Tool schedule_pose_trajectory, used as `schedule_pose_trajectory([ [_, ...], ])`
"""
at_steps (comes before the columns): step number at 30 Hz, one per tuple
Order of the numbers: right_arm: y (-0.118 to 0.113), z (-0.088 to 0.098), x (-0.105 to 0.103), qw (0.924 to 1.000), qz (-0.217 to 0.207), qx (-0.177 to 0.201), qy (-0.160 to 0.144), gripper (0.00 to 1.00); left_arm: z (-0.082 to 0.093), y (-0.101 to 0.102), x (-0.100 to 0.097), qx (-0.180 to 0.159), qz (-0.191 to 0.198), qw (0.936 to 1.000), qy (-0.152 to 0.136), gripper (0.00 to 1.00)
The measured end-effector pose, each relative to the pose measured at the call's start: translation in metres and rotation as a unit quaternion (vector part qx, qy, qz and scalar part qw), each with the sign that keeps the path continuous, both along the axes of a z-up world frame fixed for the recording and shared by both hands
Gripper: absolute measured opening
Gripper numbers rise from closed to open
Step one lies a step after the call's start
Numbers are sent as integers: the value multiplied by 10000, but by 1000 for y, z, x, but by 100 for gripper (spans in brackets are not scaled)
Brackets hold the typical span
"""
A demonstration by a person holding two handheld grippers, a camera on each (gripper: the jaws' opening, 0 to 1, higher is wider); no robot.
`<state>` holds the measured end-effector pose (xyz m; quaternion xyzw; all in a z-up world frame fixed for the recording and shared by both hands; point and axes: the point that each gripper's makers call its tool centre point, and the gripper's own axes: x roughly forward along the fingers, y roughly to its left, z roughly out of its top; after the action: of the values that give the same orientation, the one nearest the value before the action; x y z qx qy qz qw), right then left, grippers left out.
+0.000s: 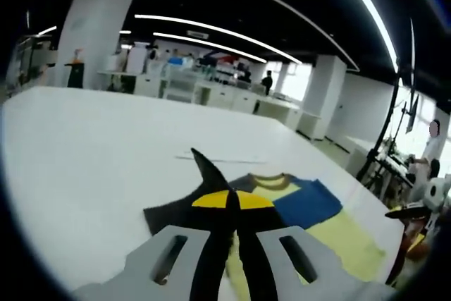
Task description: Fold the garment on the visible template until the final outline fits inside the template.
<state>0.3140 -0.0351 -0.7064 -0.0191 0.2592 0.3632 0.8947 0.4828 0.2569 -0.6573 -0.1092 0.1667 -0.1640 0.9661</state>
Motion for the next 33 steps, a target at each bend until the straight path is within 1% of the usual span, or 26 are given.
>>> schedule_pose_trajectory([
  [7,-3,0,0,10000,-48,8,4,97,6,-26,6,-56,-180,9998,-97,0],
  [11,-4,-1,-1,10000,-59,10,12,97,9,-42,10,-166,-279,9994,-142,0],
  [23,-11,-5,-2,9999,-159,22,55,97,15,-76,24,-447,-527,9973,-234,0],
  [29,-12,-8,-3,9997,-202,42,87,97,15,-91,29,-498,-599,9966,-249,0],
  [33,-12,-8,-3,9997,-224,54,97,97,13,-105,30,-526,-697,9959,-257,0],
])
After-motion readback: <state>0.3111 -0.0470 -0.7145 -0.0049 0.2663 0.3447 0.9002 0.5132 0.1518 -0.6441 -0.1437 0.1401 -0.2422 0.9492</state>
